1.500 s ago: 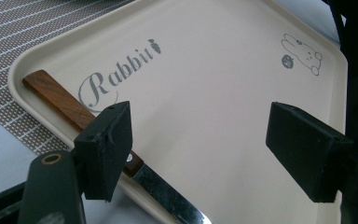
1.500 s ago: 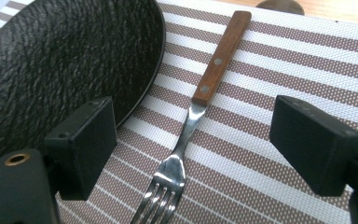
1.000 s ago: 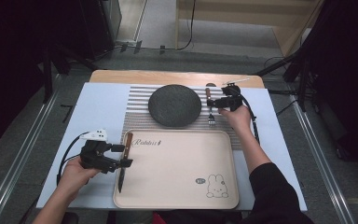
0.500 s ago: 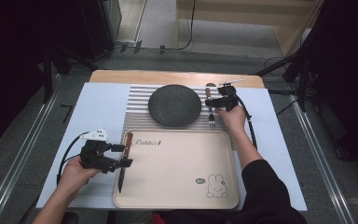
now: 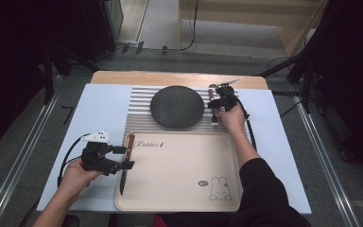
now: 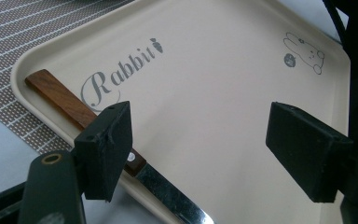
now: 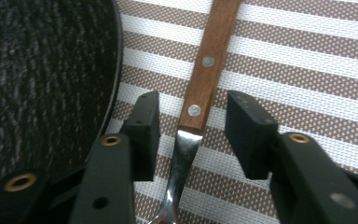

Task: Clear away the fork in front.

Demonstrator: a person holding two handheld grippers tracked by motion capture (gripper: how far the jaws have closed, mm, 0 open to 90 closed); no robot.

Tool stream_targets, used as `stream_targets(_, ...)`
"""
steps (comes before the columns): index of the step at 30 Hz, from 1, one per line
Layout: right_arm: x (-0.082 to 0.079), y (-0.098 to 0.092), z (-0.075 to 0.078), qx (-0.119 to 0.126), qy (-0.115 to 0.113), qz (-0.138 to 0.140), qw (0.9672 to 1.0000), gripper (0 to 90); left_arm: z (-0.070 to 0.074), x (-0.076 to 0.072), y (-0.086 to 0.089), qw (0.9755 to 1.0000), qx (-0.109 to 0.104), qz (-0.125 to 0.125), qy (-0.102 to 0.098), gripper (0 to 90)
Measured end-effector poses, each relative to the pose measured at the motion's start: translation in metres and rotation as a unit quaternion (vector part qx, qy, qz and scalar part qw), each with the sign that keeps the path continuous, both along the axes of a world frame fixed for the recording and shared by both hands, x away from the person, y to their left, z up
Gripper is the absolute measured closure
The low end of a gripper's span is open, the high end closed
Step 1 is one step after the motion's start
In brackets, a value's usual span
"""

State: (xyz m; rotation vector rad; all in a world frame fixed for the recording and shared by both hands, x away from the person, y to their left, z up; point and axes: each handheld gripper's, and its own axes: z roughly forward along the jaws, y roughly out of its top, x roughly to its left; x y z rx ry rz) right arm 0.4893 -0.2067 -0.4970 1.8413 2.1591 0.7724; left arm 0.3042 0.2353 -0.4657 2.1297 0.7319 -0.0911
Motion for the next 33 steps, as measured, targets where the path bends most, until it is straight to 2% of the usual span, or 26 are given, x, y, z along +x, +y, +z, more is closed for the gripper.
stream_targets(3, 0.002, 0.003, 0.002, -0.003, 0.012, -0.014, 0.9998, 60.0, 0.0, 0.0, 0.0, 1.0, 0.001, 0.0, -0.001, 22.1)
stream_targets(6, 0.003, 0.008, 0.003, -0.019, 0.015, -0.022, 0.9994, 61.3, 0.0, 0.0, 0.0, 1.0, 0.002, 0.002, -0.001, 22.1)
stream_targets(9, 0.003, 0.012, 0.003, -0.043, 0.013, -0.028, 0.9986, 66.2, 0.0, 0.0, 0.0, 1.0, 0.001, 0.003, -0.001, 22.1)
stream_targets(14, 0.002, 0.015, 0.002, -0.057, 0.009, -0.039, 0.9975, 69.5, 0.0, 0.001, 0.0, 1.0, 0.001, 0.003, -0.002, 22.1)
stream_targets(20, 0.001, 0.013, 0.001, -0.042, 0.01, -0.064, 0.997, 74.8, 0.0, 0.002, 0.001, 1.0, -0.002, 0.009, 0.001, 22.2)
stream_targets(24, 0.001, 0.012, 0.001, -0.04, 0.01, -0.064, 0.9971, 75.2, 0.001, 0.001, 0.001, 0.9999, -0.004, 0.012, -0.005, 22.2)
stream_targets(28, 0.001, 0.01, 0.001, -0.036, 0.01, -0.063, 0.9973, 75.4, 0.003, 0.004, 0.004, 0.9996, -0.022, 0.018, 0.007, 22.0)
stream_targets(30, 0.002, 0.008, 0.001, -0.025, 0.014, -0.062, 0.9977, 75.4, 0.003, 0.004, 0.005, 0.9994, -0.026, 0.022, 0.009, 22.0)
stream_targets(33, 0.003, 0.003, 0.001, -0.007, 0.018, -0.061, 0.998, 75.4, 0.004, 0.004, 0.004, 0.9992, -0.027, 0.029, 0.001, 22.1)
